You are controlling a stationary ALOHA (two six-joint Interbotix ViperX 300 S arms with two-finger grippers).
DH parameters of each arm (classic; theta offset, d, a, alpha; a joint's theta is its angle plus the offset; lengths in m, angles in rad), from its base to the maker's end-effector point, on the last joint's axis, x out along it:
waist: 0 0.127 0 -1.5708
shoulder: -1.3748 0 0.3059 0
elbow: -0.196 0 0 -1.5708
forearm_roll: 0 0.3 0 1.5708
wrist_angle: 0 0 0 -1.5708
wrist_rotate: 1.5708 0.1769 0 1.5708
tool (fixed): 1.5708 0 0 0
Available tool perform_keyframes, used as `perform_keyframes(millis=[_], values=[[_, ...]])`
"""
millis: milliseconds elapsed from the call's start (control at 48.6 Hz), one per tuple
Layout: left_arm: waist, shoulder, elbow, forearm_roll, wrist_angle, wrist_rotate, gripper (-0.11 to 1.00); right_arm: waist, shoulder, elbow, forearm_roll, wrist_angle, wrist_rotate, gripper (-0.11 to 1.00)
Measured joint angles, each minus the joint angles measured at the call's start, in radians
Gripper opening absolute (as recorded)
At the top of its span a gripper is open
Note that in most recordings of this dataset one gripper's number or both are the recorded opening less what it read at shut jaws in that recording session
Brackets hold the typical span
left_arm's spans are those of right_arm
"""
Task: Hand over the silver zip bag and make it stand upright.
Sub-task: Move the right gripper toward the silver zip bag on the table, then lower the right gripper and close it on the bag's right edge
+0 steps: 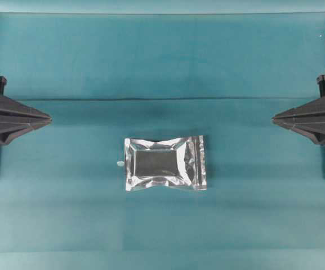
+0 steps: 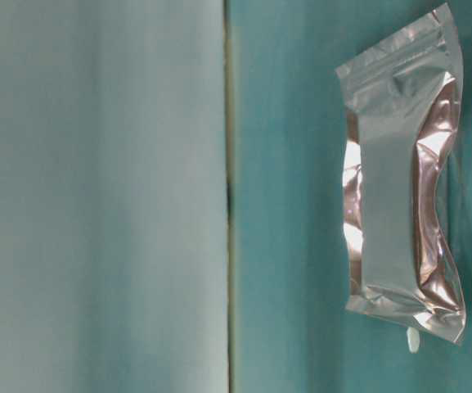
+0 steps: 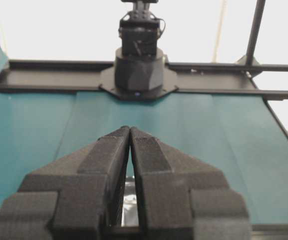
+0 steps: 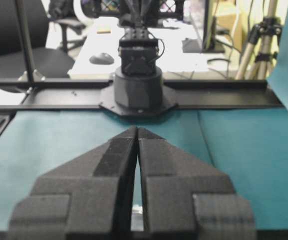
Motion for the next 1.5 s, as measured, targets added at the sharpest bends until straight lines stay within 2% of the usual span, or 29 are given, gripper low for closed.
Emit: perform_keyframes(millis=[62,144,185,329,432,555,823,967,1070,1193,1275,1337,1501], values=[[-0.011,0.017,-0.006,0.005,0.003,-0.002,0.09,0.003,0.003,-0.002,0.005,0.002,0.003,0.1],[-0.034,0.06,-0.026,0.009,0.014,0.0,-0.02,0.006,0.029,-0.011,0.071,0.029,0.032,0.03],[-0.041,0.077,-0.037,0.011,0.02,0.0,-0.04,0.003,0.057,-0.018,0.124,0.064,0.069,0.01],[-0.048,0.121,-0.069,0.012,0.048,0.012,-0.05,-0.012,0.156,-0.044,0.261,0.164,0.169,0.01],[-0.049,0.143,-0.08,0.012,0.101,-0.006,-0.05,-0.017,0.235,-0.058,0.324,0.193,0.249,0.01],[-0.055,0.163,-0.091,0.012,0.144,-0.018,-0.05,-0.035,0.314,-0.078,0.367,0.216,0.35,0.01],[-0.057,0.17,-0.106,0.012,0.153,-0.031,-0.05,-0.041,0.489,-0.143,0.385,0.296,0.568,0.05],[-0.055,0.143,-0.11,0.012,0.155,-0.029,-0.02,-0.043,0.568,-0.167,0.388,0.302,0.684,0.18],[-0.055,0.129,-0.115,0.014,0.156,-0.021,0.01,-0.043,0.617,-0.169,0.39,0.302,0.739,0.43],[-0.043,0.129,-0.117,0.012,0.169,-0.021,0.09,-0.043,0.669,-0.179,0.388,0.301,0.773,0.79],[-0.034,0.127,-0.117,0.014,0.17,-0.017,0.15,-0.04,0.715,-0.192,0.39,0.301,0.781,0.95],[-0.026,0.127,-0.115,0.012,0.17,-0.018,0.22,-0.035,0.75,-0.202,0.39,0.298,0.784,0.99],[0.003,0.127,-0.117,0.012,0.178,-0.014,0.41,-0.025,0.842,-0.236,0.391,0.282,0.795,0.97]])
